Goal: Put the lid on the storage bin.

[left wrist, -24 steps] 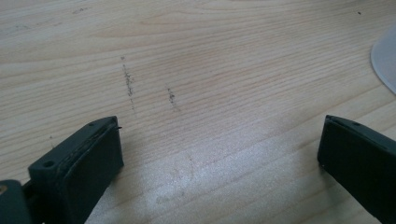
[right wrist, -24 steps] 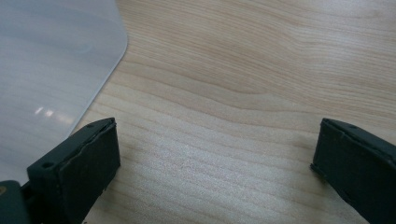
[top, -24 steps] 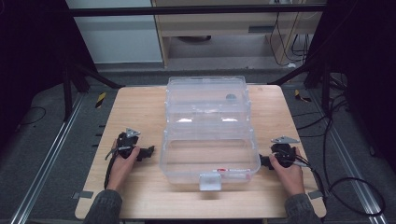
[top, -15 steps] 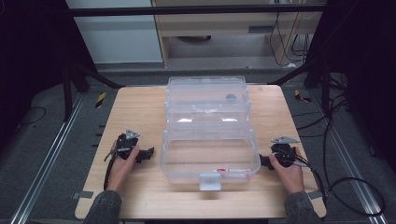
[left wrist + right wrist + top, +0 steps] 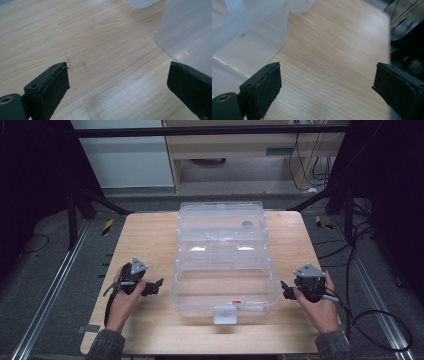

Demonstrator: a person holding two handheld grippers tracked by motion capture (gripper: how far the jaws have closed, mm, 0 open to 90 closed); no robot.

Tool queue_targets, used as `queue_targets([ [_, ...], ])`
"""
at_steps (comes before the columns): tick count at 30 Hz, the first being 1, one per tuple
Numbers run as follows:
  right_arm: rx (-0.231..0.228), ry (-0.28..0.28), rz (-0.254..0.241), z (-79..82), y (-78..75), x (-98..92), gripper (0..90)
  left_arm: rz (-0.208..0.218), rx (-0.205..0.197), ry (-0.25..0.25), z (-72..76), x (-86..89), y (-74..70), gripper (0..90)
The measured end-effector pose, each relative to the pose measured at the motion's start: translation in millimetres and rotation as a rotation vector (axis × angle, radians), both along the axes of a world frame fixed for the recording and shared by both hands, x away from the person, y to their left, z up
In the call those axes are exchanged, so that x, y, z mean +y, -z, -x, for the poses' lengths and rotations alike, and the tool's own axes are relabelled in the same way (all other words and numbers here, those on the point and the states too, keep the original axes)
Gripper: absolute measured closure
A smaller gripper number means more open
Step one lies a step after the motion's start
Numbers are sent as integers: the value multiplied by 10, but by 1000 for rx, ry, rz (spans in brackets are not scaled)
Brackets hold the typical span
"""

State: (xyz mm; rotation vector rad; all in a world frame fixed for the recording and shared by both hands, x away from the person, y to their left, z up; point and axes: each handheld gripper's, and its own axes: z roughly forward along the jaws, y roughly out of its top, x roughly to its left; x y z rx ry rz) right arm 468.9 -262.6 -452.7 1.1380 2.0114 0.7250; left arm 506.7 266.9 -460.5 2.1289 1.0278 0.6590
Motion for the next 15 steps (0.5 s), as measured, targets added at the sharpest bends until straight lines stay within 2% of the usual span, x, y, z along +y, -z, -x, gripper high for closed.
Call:
queue_targets([
  [1,0,0,0,0,0,0,75,0,0,0,0,0,0,34],
  [2,-5,-31,62,29,-187,36,75,-10,9,20,29,-4,-49,34],
  [3,6,-46,81,33,-276,57,73,-34,15,45,81,-2,-153,35],
  [5,9,-82,125,34,-440,98,71,-39,14,78,138,5,-287,35],
  [6,9,-82,125,34,-440,98,71,-39,14,78,138,5,-287,35],
  [7,10,-122,184,25,-643,161,71,-40,15,113,186,6,-422,35],
  [9,28,-160,211,-1,-785,214,71,-25,2,161,208,-23,-534,35],
  [10,28,-160,211,-1,-785,214,71,-25,2,161,208,-23,-534,36],
  [11,71,-220,212,-59,-948,269,72,-29,22,172,260,-70,-645,37],
  [12,71,-220,212,-59,-948,269,72,-29,22,172,260,-70,-645,37],
  [13,87,-242,214,-84,-999,282,69,-30,27,194,281,-106,-711,37],
  [14,97,-282,228,-170,-1135,313,96,34,56,111,392,-205,-775,36],
  [15,98,-293,234,-201,-1176,322,115,24,42,135,403,-232,-825,36],
])
